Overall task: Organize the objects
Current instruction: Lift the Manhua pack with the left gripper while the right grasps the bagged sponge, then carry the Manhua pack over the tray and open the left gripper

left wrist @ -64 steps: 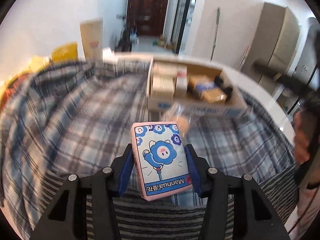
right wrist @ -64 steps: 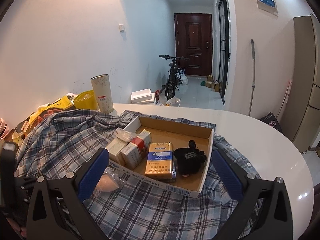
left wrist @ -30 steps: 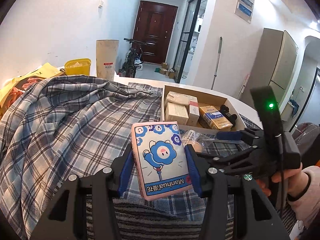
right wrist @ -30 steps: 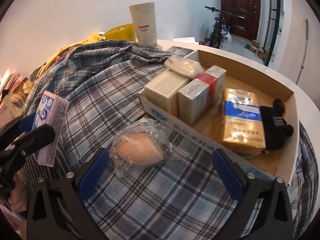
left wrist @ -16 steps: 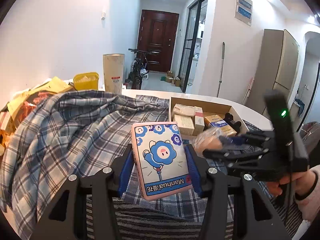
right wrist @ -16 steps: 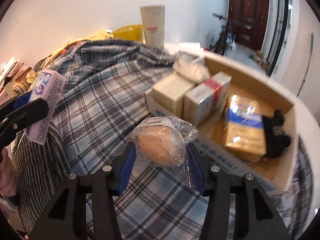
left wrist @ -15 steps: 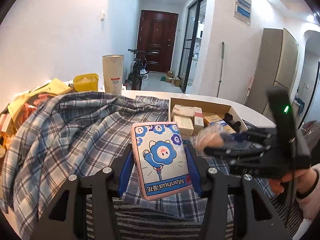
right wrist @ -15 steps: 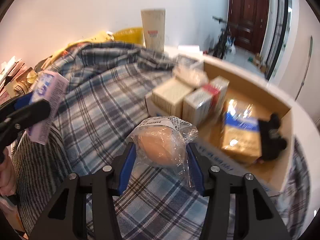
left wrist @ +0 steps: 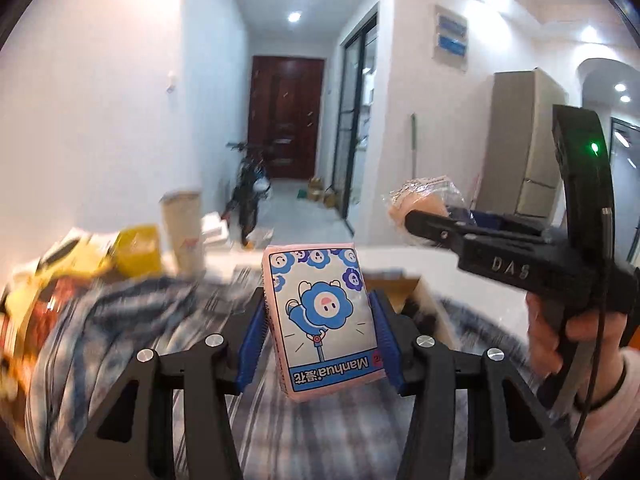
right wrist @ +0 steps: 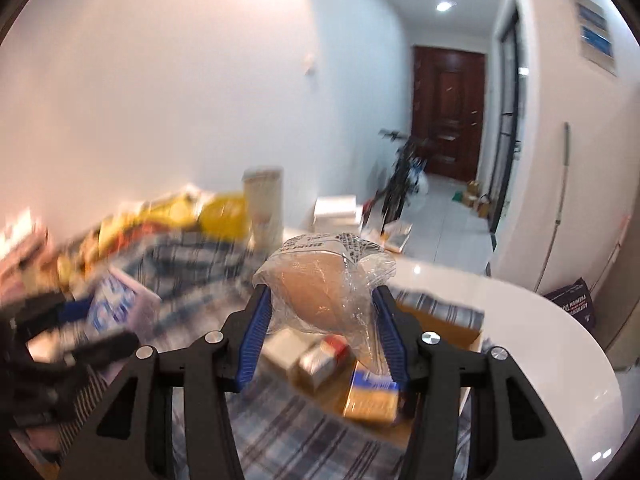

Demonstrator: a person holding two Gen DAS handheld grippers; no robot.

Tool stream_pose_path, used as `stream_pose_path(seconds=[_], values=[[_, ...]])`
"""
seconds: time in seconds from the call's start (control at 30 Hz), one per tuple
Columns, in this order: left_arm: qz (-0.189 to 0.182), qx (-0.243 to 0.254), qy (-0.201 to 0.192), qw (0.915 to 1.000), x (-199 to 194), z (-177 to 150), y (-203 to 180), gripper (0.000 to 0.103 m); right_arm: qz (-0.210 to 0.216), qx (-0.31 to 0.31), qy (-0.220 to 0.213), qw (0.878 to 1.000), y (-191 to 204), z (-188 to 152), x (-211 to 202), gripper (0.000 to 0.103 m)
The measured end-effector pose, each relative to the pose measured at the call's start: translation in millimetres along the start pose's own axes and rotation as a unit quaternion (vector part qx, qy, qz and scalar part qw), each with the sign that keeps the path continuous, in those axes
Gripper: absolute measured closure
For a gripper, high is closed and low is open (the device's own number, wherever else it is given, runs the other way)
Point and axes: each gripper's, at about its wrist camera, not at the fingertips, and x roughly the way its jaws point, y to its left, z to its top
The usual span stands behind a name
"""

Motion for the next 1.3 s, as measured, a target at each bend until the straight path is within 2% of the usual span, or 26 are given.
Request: stream_pose_path(seconds=[0.07, 0.23, 0.3, 0.37, 0.47, 0.57, 0.67, 0.77, 0.87, 1.0, 1.17, 1.3], values=[[-0.013, -0.005, -0.007, 0.9999, 11, 21, -7, 0.051, -0.020, 0.017, -0.029, 0.999, -11, 15, -7, 0.052], [-0.056, -0.017, 0.022, 0.9980, 50, 51, -23, 0.051, -0.103, 0.037, -0.077, 0.991, -38, 27, -15, 0.051], [-0.053, 0.005, 0.032, 0.9981, 69, 55, -34, 0.051, -0.106, 0.052, -0.079, 0.990, -52, 26, -9, 0.051], [-0.047, 0.026, 0.047, 0.9974, 91, 54, -44, 0.051, -0.134, 0.058, -0.082, 0.986, -65, 21, 3, 0.051], [-0.052, 0.018, 0.083, 0.9950, 133, 47, -50, 0.051, -0.177, 0.052, -0.063, 0.981, -81, 8, 28, 0.051], [-0.073, 0.001, 0.137, 0.9879, 181, 42, -55, 0.051, -0.167, 0.075, -0.021, 0.983, -105, -5, 46, 0.051], [-0.034, 0.015, 0.156, 0.9871, 215, 30, -60, 0.051, -0.174, 0.100, -0.002, 0.980, -126, -11, 56, 0.051], [-0.029, 0.004, 0.173, 0.9845, 238, 14, -55, 0.051, -0.183, 0.110, 0.008, 0.977, -143, -18, 60, 0.051], [-0.034, -0.024, 0.156, 0.9868, 248, 1, -43, 0.051, -0.196, 0.104, 0.021, 0.975, -149, -26, 67, 0.051], [-0.046, -0.029, 0.151, 0.9871, 259, -7, -36, 0.051, -0.190, 0.106, 0.047, 0.975, -160, -37, 83, 0.051], [-0.044, -0.033, 0.149, 0.9873, 267, -17, -31, 0.050, -0.186, 0.100, 0.070, 0.975, -163, -47, 93, 0.051], [-0.048, -0.032, 0.148, 0.9873, 272, -23, -32, 0.050, -0.187, 0.102, 0.075, 0.974, -164, -52, 95, 0.051]])
